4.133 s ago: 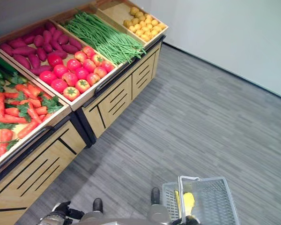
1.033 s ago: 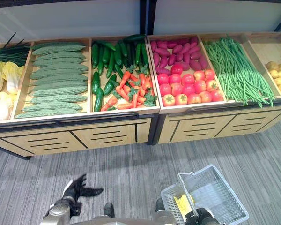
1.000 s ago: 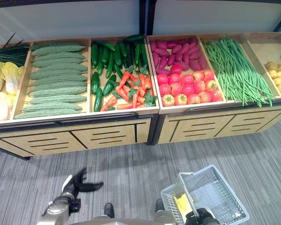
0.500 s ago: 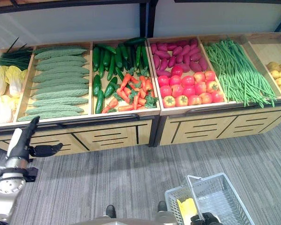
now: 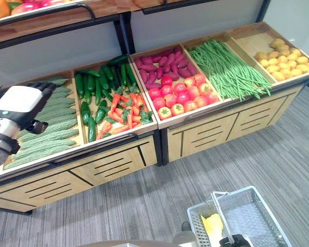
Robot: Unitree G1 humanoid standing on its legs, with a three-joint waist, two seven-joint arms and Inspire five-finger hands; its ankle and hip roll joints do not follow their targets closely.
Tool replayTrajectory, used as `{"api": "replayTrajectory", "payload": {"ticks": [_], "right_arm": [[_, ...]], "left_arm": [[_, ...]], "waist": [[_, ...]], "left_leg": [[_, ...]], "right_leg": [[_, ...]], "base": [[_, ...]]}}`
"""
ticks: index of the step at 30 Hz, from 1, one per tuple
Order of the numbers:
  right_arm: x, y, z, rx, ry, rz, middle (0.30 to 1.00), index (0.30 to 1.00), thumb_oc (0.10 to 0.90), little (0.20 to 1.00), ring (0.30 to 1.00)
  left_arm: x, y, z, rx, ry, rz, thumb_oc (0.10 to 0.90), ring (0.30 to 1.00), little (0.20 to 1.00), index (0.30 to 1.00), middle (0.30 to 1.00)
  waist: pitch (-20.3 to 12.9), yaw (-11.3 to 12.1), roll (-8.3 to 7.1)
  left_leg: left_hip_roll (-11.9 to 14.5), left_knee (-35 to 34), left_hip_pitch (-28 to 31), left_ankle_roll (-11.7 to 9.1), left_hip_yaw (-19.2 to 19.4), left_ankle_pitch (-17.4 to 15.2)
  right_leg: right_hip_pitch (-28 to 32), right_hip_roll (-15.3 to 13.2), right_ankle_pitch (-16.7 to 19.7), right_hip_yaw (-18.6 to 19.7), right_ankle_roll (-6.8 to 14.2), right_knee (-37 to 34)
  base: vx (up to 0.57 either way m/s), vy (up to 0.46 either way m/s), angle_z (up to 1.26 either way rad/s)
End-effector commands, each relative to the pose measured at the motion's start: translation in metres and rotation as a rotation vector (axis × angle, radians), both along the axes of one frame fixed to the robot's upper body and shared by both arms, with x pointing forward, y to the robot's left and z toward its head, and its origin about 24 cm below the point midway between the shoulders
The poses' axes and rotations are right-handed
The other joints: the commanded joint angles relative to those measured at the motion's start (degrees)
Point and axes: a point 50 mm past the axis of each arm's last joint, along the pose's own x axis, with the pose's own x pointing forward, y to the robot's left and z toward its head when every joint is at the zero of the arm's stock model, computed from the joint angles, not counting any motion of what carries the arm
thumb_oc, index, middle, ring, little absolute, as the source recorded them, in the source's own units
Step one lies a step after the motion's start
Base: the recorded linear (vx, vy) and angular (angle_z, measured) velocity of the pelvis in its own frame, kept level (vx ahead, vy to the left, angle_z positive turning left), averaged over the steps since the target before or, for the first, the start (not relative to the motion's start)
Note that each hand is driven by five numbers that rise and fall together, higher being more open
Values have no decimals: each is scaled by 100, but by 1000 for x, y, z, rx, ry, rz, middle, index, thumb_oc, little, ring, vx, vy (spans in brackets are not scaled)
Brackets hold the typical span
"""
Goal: Get the vegetables into the basket
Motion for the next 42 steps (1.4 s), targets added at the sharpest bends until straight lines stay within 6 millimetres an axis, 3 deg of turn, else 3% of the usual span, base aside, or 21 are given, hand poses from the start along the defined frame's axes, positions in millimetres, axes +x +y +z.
{"api": "replayTrajectory", "payload": {"ticks": [1,5,11,21,28,36,42], "right_arm": [[10,1,1,-9,-21,72,300,300,400,300,300],[20,-1,4,-21,-46,79,300,300,400,300,300],[26,-6,7,-40,-64,54,300,300,400,300,300],[36,-14,12,-63,-67,58,300,300,400,300,300],[54,-4,13,-36,-125,95,300,300,400,300,300],[75,0,17,-29,-184,110,300,300,400,300,300],[88,-2,22,-34,-222,90,300,300,400,300,300]], "left_arm": [[16,19,77,169,-230,94,900,1000,1000,1000,1000],[35,27,67,240,-155,180,900,1000,1000,1000,1000],[43,39,62,249,-112,277,900,1000,1000,1000,1000],[42,61,102,306,-178,431,900,1000,1000,1000,1000],[43,55,126,252,-316,402,900,1000,1000,1000,1000],[45,51,130,198,-360,403,900,1000,1000,1000,1000],[50,52,119,136,-323,444,900,1000,1000,1000,1000]], "waist": [[95,-137,-3],[123,-267,117],[137,-360,244],[243,-408,338],[367,-356,458],[480,-373,616],[662,-402,757]], "left_leg": [[-144,48,345,-144,87,-304],[-146,48,120,-158,230,-241],[-139,48,-132,-189,379,-187],[-22,48,-598,-280,559,-56],[9,48,-843,-344,601,13],[-13,48,-1008,-352,656,-12],[-40,48,-1169,-367,770,-3]], "right_leg": [[-306,-127,126,72,385,71],[-657,-125,238,208,405,85],[-1018,-101,304,380,407,85],[-1575,4,406,543,397,73],[-1892,50,421,625,372,78],[-2136,75,425,714,373,94],[-2416,98,477,837,360,102]], "base": [[-21,11,-25],[-35,14,-23],[14,1,-21],[14,-24,-9],[22,-14,-12],[11,-4,-5],[-2,-1,-13]]}}
